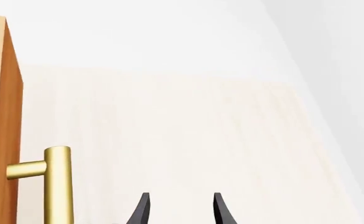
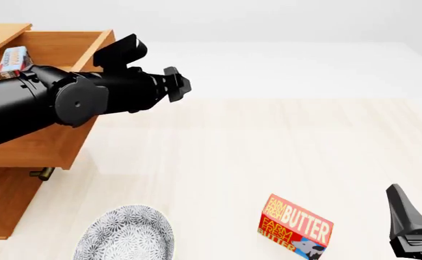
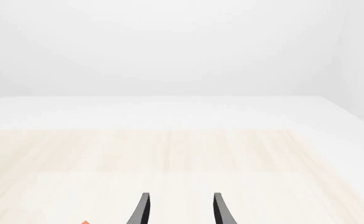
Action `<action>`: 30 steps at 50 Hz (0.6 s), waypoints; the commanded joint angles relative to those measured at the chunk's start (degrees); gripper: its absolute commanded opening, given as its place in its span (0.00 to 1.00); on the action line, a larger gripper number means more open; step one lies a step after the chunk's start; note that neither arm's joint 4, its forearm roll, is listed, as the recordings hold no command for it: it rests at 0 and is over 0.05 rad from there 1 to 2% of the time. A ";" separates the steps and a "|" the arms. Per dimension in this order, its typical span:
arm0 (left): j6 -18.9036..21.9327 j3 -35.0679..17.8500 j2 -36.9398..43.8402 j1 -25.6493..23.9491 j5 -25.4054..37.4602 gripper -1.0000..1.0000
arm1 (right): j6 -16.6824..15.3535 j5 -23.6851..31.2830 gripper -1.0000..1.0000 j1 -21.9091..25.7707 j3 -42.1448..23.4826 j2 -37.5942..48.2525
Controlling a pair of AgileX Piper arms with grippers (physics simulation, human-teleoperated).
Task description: Put the chocolate pudding in the top drawer of the cabinet and close it.
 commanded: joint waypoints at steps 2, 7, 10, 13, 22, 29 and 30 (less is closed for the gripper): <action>0.99 0.02 0.18 1.24 0.83 1.00 | 0.00 0.00 1.00 0.00 0.00 0.00; 1.28 0.33 0.54 1.55 0.32 1.00 | 0.00 0.00 1.00 0.00 0.00 0.01; 1.42 0.32 0.66 1.86 0.29 1.00 | 0.02 0.00 1.00 0.00 0.00 0.00; 1.57 0.30 0.70 2.20 0.36 1.00 | 0.01 -0.01 1.00 0.01 0.00 -0.01; 1.79 0.25 0.15 3.37 0.83 1.00 | -0.01 0.00 1.00 0.00 0.00 0.00; 2.45 0.09 -0.08 4.38 1.18 1.00 | 0.01 0.00 1.00 0.01 0.00 0.00; 2.59 0.25 -0.13 4.67 1.15 1.00 | 0.00 0.00 1.00 0.00 0.00 0.00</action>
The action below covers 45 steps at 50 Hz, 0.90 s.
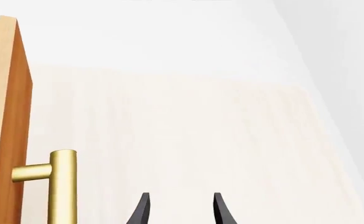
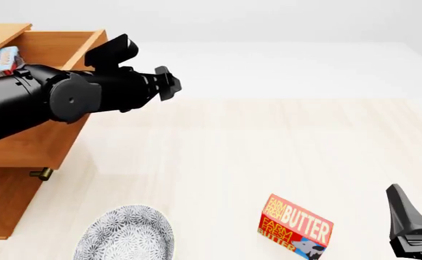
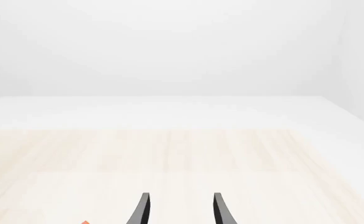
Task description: Put the chocolate pudding in the top drawer of the cabinet and close it.
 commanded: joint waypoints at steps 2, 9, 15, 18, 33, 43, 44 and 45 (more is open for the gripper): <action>0.97 0.64 0.01 1.85 -0.29 1.00 | 0.00 0.00 1.00 -0.01 0.00 0.00; 1.52 0.69 0.28 2.59 -0.63 1.00 | 0.00 0.00 1.00 0.00 0.00 0.00; 2.21 0.46 -0.61 3.64 0.53 1.00 | -0.01 0.00 1.00 0.00 0.00 0.00; 2.43 0.43 -0.70 3.76 0.68 1.00 | 0.00 0.00 1.00 -0.01 0.00 0.00; 3.76 0.47 -0.77 5.02 0.99 1.00 | 0.00 0.00 1.00 -0.01 0.00 0.00; 4.21 1.31 -0.65 5.96 0.18 1.00 | 0.00 0.01 1.00 -0.01 0.00 0.01; 4.33 1.34 -0.51 6.16 0.05 1.00 | 0.01 0.00 1.00 0.00 0.00 0.01; 4.34 1.37 -0.45 6.21 -0.02 1.00 | 0.01 0.00 1.00 0.00 0.00 0.01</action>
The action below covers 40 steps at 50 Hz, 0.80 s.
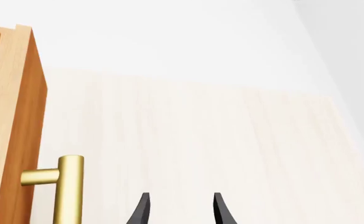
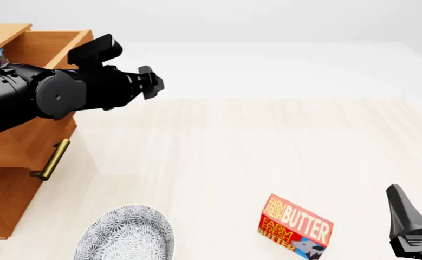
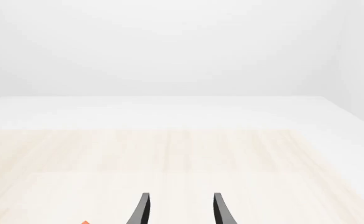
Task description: Put the chocolate pudding in the top drawer of the cabinet and close it.
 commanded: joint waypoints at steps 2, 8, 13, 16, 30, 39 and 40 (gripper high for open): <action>0.89 0.39 0.46 1.47 -0.66 1.00 | 0.00 0.00 1.00 0.01 0.00 0.00; 1.23 -0.27 -0.07 1.56 0.72 1.00 | 0.00 0.00 1.00 0.01 0.00 0.00; 1.93 0.02 -0.14 2.51 0.68 1.00 | 0.00 0.00 1.00 0.00 0.00 0.00; 2.21 0.62 -0.09 2.93 0.04 1.00 | -0.01 0.00 1.00 0.01 0.00 0.00; 2.92 1.01 -0.08 4.54 -0.23 1.00 | 0.00 0.00 1.00 0.00 0.00 0.00; 3.33 1.59 -0.48 5.70 -0.41 1.00 | -0.01 0.00 1.00 0.00 0.00 0.00; 3.19 1.78 -0.54 5.74 -0.47 1.00 | 0.01 0.00 1.00 0.00 0.00 0.00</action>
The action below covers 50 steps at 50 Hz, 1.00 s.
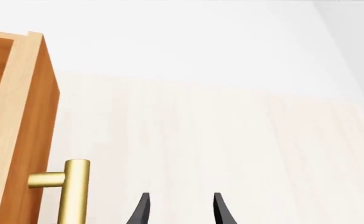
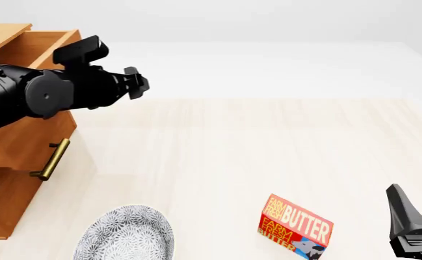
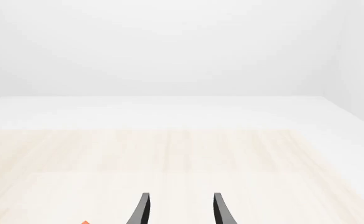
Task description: Put the chocolate pudding in the top drawer of the cabinet and close it.
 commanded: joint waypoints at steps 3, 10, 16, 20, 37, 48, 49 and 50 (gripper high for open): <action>0.40 1.03 -0.38 1.61 -0.39 1.00 | 0.01 0.00 1.00 0.00 0.00 0.00; 0.12 1.88 -1.52 2.45 -0.72 1.00 | 0.01 0.00 1.00 0.00 0.00 0.00; 0.20 2.24 -1.68 2.82 -0.90 1.00 | 0.00 0.00 1.00 0.00 0.00 0.00; 0.28 2.26 -1.89 3.25 -0.94 1.00 | 0.00 0.00 1.00 0.00 0.00 0.00; 0.45 3.54 -3.42 4.83 -1.37 1.00 | 0.01 0.00 1.00 0.01 0.00 0.00; 1.52 3.55 -3.79 6.09 -0.77 1.00 | 0.00 0.00 1.00 0.00 0.00 0.00; 1.68 3.57 -3.81 6.36 -0.83 1.00 | 0.00 -0.01 1.00 0.00 0.00 -0.01; 1.76 3.67 -3.81 6.53 -0.88 1.00 | 0.01 0.00 1.00 0.01 0.00 0.00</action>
